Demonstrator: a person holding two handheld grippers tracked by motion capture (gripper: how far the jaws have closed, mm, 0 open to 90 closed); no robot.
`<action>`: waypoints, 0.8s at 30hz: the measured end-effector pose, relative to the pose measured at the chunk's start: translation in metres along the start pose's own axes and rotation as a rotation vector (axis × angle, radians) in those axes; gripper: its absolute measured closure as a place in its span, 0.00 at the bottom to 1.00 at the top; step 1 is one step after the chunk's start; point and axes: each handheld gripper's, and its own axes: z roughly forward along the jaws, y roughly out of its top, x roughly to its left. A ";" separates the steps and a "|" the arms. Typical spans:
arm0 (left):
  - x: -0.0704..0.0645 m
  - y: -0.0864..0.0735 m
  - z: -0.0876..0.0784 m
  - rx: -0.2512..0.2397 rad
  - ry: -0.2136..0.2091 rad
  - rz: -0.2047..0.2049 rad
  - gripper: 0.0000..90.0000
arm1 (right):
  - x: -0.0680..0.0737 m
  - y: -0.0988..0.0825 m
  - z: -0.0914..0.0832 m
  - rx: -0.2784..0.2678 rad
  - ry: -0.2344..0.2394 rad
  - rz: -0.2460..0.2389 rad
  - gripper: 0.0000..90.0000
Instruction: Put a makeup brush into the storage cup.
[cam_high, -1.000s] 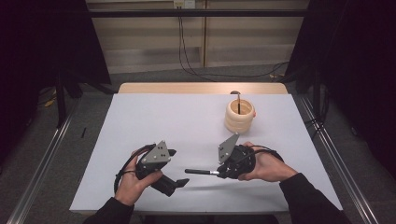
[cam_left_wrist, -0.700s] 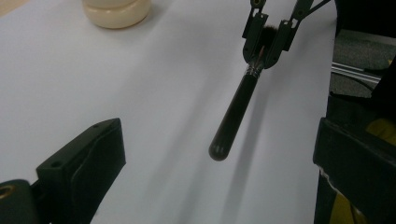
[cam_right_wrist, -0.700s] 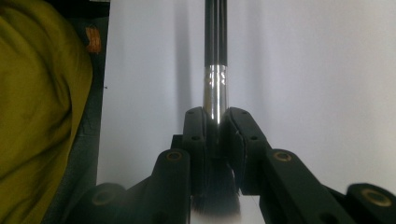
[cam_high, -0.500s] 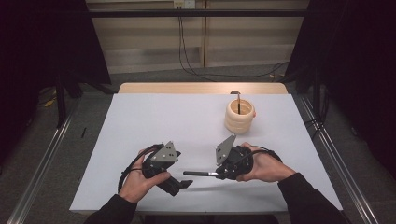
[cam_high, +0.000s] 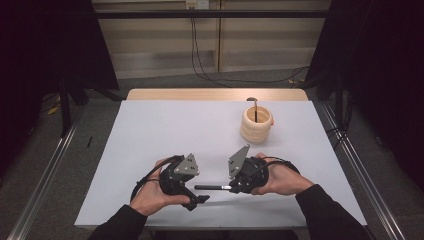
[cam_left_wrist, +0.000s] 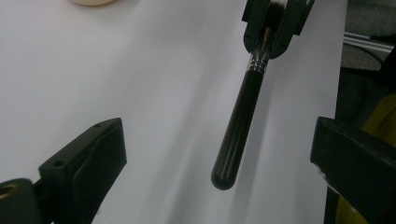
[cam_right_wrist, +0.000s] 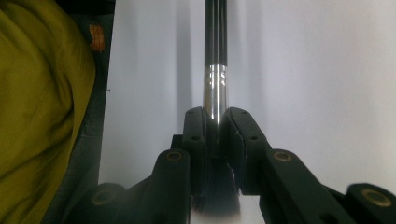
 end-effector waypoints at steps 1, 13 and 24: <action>0.000 0.000 0.001 -0.001 -0.009 0.002 0.04 | 0.000 0.000 0.000 -0.004 0.000 -0.002 0.87; -0.007 0.003 0.015 0.049 -0.006 0.056 0.17 | -0.001 0.002 0.003 0.003 0.004 -0.006 0.87; -0.009 0.009 0.017 0.067 -0.013 0.072 0.55 | -0.002 0.007 0.006 -0.014 0.001 -0.040 0.87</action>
